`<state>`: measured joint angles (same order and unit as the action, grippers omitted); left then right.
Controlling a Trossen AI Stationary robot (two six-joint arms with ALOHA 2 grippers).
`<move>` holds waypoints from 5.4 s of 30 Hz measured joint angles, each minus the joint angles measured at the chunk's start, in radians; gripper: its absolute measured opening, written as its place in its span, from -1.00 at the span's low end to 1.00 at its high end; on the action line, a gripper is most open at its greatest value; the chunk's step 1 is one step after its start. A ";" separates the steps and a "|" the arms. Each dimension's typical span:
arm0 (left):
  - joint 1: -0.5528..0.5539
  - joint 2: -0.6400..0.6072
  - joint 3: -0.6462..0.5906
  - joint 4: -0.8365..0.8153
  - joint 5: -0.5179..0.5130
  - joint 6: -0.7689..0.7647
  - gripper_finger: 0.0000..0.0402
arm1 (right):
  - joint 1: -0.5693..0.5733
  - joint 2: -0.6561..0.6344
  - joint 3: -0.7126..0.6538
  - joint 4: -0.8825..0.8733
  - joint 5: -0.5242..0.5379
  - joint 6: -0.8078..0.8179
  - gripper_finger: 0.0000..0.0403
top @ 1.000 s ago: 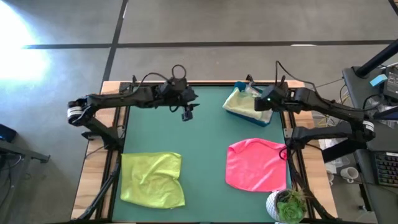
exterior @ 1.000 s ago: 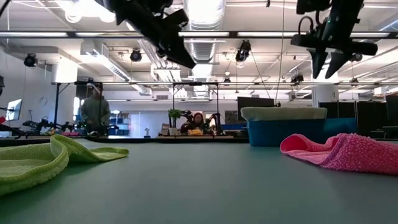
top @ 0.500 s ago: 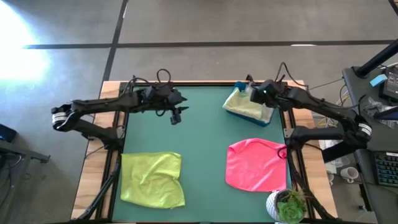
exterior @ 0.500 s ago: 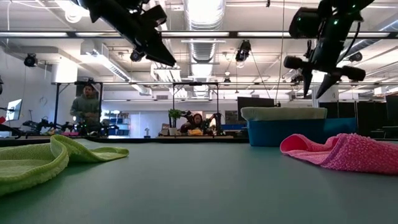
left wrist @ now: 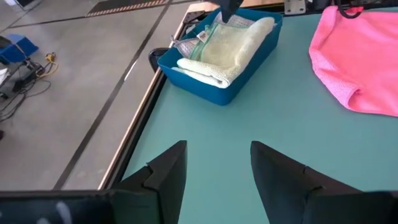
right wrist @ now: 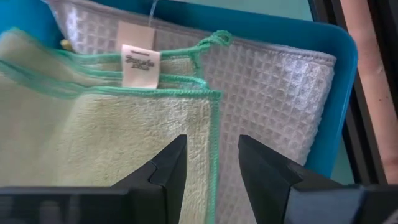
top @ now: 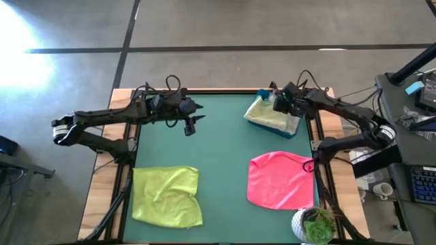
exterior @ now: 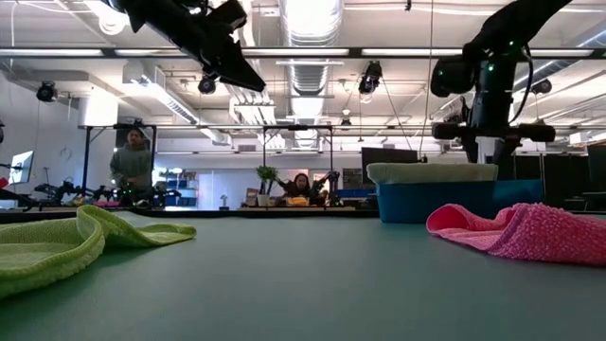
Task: Fold microfiber towels
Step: Put the folded light green microfiber cloth into the blue bin
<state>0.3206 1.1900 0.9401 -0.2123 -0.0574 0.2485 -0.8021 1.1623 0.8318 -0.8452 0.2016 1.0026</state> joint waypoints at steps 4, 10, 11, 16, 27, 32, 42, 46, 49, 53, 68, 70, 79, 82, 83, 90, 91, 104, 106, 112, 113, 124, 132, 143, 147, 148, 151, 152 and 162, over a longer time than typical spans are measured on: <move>0.005 0.000 0.000 0.002 0.000 0.002 -0.19 | -0.030 0.025 0.000 0.015 -0.018 -0.026 -0.33; 0.022 0.022 0.000 0.075 -0.002 0.032 -0.19 | -0.098 0.072 0.000 0.102 -0.077 -0.080 -0.33; 0.024 0.028 0.000 0.090 -0.002 0.047 -0.19 | -0.106 0.084 0.000 0.102 -0.078 -0.080 -0.33; 0.046 0.051 0.008 0.100 -0.002 0.054 -0.19 | -0.117 0.130 0.000 0.101 -0.115 -0.101 -0.33; 0.092 0.052 0.008 0.100 -0.003 0.053 -0.19 | -0.125 0.114 0.000 0.092 -0.131 -0.105 -0.33; 0.104 0.052 0.008 0.100 -0.003 0.053 -0.19 | -0.133 0.109 0.000 0.104 -0.124 -0.101 -0.33; 0.119 0.052 0.008 0.104 -0.003 0.079 -0.19 | -0.151 0.109 0.000 0.203 -0.082 -0.106 -0.33; 0.125 0.052 0.008 0.103 -0.003 0.080 -0.19 | -0.172 0.109 0.000 0.199 -0.069 -0.136 -0.33; 0.125 0.052 0.008 0.103 -0.003 0.080 -0.19 | -0.173 0.109 0.000 0.198 -0.069 -0.147 -0.33; 0.125 0.052 0.008 0.102 -0.003 0.081 -0.19 | -0.172 0.109 -0.003 0.193 -0.070 -0.133 -0.33; 0.125 0.052 0.008 0.126 -0.003 0.082 -0.19 | -0.165 0.132 -0.006 0.229 -0.071 -0.104 -0.33; 0.125 0.052 0.008 0.127 -0.003 0.082 -0.19 | -0.165 0.144 -0.006 0.226 -0.077 -0.106 -0.33; 0.125 0.052 0.008 0.134 -0.003 0.081 -0.19 | -0.159 0.148 -0.006 0.222 -0.070 -0.077 -0.33; 0.125 0.052 0.008 0.143 -0.003 0.081 -0.19 | -0.134 0.148 -0.006 0.222 -0.070 -0.069 -0.33; 0.125 0.052 0.008 0.143 -0.002 0.081 -0.19 | -0.125 0.148 -0.006 0.222 -0.070 -0.066 -0.33; 0.125 0.052 0.008 0.149 -0.002 0.081 -0.19 | -0.101 0.211 -0.031 0.226 -0.054 -0.033 -0.33; 0.125 0.052 0.008 0.149 -0.002 0.081 -0.19 | -0.100 0.218 -0.030 0.230 -0.052 -0.033 -0.33; 0.125 0.052 0.004 0.146 -0.002 0.082 -0.19 | -0.086 0.228 -0.019 0.235 -0.042 -0.073 -0.73; 0.125 0.052 0.004 0.146 -0.002 0.081 -0.19 | -0.086 0.228 -0.019 0.243 -0.042 -0.075 -0.89; 0.125 0.052 0.003 0.146 -0.002 0.082 -0.19 | -0.086 0.217 -0.019 0.252 -0.042 -0.096 -0.96; 0.125 0.052 0.003 0.146 -0.002 0.082 -0.19 | -0.086 0.209 -0.019 0.252 -0.042 -0.099 -0.96; 0.125 0.052 0.003 0.147 -0.002 0.082 -0.19 | -0.086 0.097 0.010 0.192 0.036 -0.199 -0.96; 0.125 0.052 0.003 0.148 -0.002 0.134 -0.19 | -0.086 0.094 0.011 0.190 -0.046 -0.222 -0.78; 0.125 0.052 0.003 0.148 -0.002 0.134 -0.19 | -0.044 0.092 0.149 0.171 -0.176 -0.263 -0.27; 0.125 0.052 0.003 0.145 -0.002 0.134 -0.19 | 0.024 0.107 0.173 0.176 -0.189 -0.262 -0.25; 0.125 0.052 0.003 0.145 -0.002 0.134 -0.19 | 0.044 0.116 0.174 0.177 -0.204 -0.257 -0.25; 0.125 0.052 0.003 0.146 -0.002 0.134 -0.19 | 0.090 0.148 0.163 0.176 -0.272 -0.254 -0.29; 0.125 0.052 0.003 0.146 -0.002 0.134 -0.19 | 0.107 0.166 0.160 0.174 -0.288 -0.253 -0.30; 0.125 0.052 0.003 0.148 -0.003 0.156 -0.19 | 0.150 0.333 0.158 0.170 -0.307 -0.251 -0.35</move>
<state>0.4458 1.2416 0.9428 -0.0643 -0.0601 0.4046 -0.6525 1.4949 0.9894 -0.6751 -0.1052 0.7515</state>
